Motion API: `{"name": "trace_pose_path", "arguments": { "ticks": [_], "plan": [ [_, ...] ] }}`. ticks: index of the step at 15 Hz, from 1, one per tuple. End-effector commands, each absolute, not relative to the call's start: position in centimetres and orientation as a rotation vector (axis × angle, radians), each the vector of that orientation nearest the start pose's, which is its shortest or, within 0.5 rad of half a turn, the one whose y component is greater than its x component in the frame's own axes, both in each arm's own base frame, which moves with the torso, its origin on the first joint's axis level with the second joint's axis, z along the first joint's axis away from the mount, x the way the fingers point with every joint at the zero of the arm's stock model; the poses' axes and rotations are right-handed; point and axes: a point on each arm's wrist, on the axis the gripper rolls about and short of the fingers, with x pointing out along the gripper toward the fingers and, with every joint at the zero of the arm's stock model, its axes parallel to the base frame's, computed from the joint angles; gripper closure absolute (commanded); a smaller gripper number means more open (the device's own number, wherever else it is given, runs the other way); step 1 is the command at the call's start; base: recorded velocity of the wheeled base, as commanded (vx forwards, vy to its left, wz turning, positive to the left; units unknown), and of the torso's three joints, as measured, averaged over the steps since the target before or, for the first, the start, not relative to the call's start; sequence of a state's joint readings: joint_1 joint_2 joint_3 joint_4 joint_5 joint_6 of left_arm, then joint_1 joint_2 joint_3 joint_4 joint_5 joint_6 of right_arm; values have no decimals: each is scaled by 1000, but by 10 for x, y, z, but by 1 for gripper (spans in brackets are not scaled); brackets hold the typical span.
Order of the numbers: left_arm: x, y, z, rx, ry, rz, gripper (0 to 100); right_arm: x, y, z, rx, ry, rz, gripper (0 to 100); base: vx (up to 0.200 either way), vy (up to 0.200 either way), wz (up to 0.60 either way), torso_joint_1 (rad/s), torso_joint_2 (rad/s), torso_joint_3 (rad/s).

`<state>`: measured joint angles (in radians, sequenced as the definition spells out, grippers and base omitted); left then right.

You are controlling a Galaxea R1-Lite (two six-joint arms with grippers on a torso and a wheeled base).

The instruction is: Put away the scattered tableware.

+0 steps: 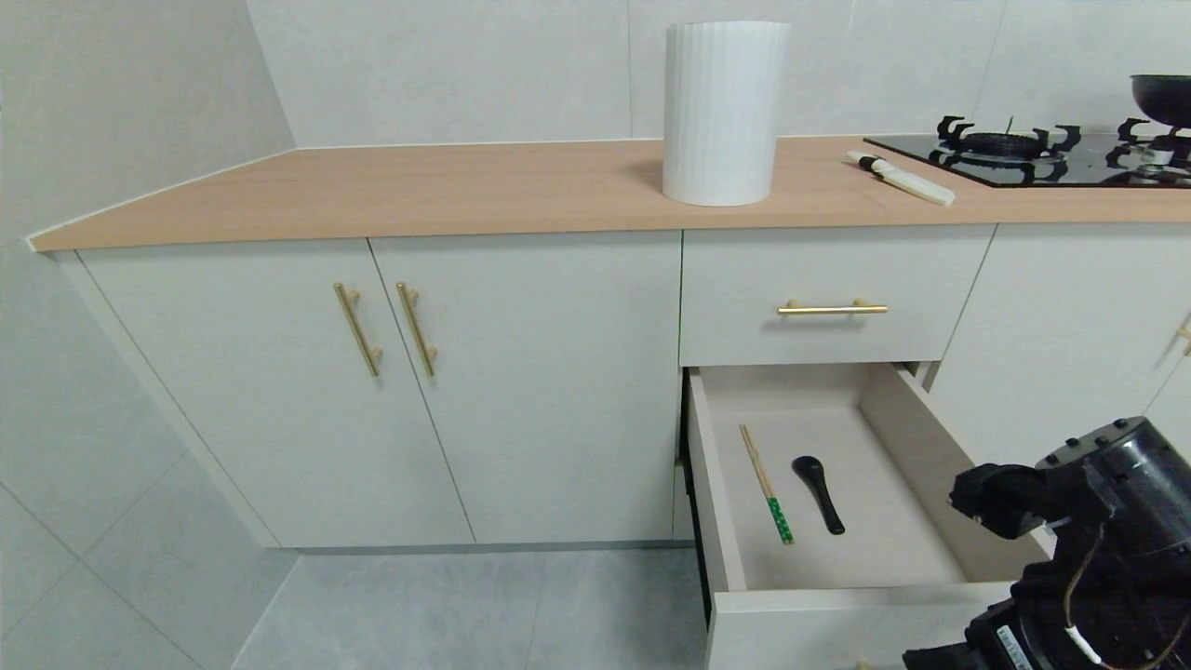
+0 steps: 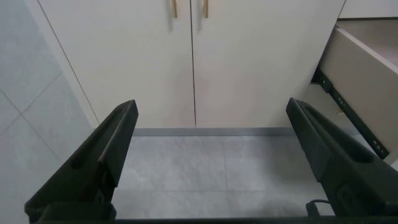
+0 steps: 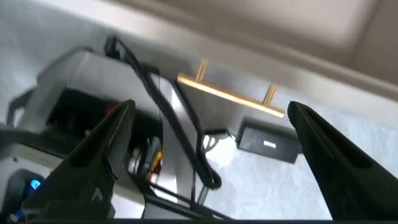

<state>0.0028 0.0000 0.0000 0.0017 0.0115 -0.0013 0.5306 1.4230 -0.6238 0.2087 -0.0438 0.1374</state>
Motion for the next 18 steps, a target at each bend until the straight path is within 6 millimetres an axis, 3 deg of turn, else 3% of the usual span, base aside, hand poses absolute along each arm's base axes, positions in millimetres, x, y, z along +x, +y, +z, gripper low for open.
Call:
{"name": "trace_pose_path", "arguments": {
  "ticks": [1,5,9,13,18],
  "plan": [
    [-23,0,75,-2,2,15,0,158,96,128,-206,1056,393,0,0,0,0,0,0,0],
    [-23,0,75,-2,3,15,0,165,101,108,-270,1163,389,0,0,0,0,0,0,0],
    [-23,0,75,-2,3,15,0,186,101,91,-271,1226,266,0,0,0,0,0,0,0],
    [-23,0,75,-2,2,15,0,206,104,90,-163,1225,153,0,0,0,0,0,0,0],
    [-23,0,75,-2,2,15,0,212,107,93,-126,1205,113,0,0,0,0,0,0,0]
  ]
}}
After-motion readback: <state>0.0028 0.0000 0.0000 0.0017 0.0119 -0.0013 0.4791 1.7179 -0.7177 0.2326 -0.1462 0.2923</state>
